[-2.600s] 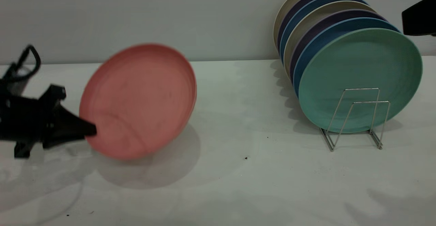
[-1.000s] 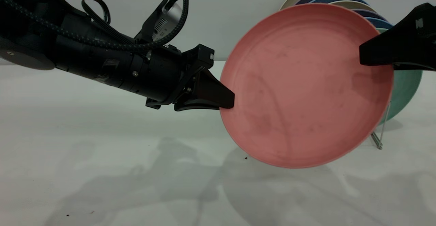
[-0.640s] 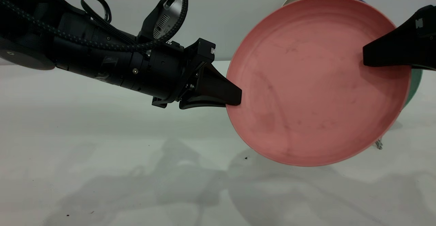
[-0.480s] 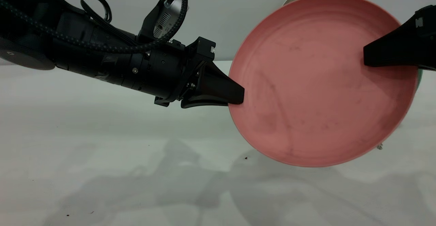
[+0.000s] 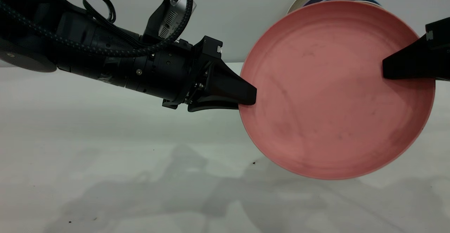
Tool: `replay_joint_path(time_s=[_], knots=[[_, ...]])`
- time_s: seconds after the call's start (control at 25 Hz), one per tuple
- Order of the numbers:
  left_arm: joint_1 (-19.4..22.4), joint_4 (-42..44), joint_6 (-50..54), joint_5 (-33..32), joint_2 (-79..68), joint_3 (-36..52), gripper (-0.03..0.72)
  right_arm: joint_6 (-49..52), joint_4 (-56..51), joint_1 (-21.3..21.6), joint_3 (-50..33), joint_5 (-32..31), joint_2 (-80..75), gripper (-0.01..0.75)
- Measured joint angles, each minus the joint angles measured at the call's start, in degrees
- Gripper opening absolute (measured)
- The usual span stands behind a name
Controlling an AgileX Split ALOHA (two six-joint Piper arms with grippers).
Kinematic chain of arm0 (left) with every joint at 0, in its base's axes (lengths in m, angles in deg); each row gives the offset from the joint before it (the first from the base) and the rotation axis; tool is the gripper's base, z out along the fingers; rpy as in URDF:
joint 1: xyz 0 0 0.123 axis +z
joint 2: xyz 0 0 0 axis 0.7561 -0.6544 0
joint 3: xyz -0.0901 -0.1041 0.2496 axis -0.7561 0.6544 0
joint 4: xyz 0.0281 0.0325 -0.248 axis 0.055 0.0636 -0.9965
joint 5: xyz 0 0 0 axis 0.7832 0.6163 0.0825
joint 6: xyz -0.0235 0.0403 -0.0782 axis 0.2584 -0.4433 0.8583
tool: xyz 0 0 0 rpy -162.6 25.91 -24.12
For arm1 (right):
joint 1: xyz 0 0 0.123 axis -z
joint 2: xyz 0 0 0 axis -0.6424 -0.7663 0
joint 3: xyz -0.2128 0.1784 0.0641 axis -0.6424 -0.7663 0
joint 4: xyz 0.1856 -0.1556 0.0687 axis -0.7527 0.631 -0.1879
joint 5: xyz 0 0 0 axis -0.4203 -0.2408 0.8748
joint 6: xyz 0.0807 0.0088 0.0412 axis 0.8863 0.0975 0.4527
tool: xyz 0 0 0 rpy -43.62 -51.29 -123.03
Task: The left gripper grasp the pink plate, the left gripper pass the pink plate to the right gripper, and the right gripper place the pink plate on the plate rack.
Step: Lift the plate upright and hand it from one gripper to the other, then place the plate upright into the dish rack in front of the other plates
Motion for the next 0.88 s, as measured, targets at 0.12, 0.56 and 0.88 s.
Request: replay_joint_path(time_s=[0.12,0.56,0.88], knots=[[0.0,0.0,0.0,-0.2,0.0,0.0,0.324,-0.9,1.9,0.0,0.0,0.6,0.0,0.062],[12.1,5.1,3.5,0.8,0.0,0.0,0.580,-10.9,9.9,0.0,0.0,3.9,1.7,0.062],[20.9,12.1,6.1,0.8,0.0,0.0,0.564,-22.2,17.6,0.0,1.3,12.2,7.1,0.062]])
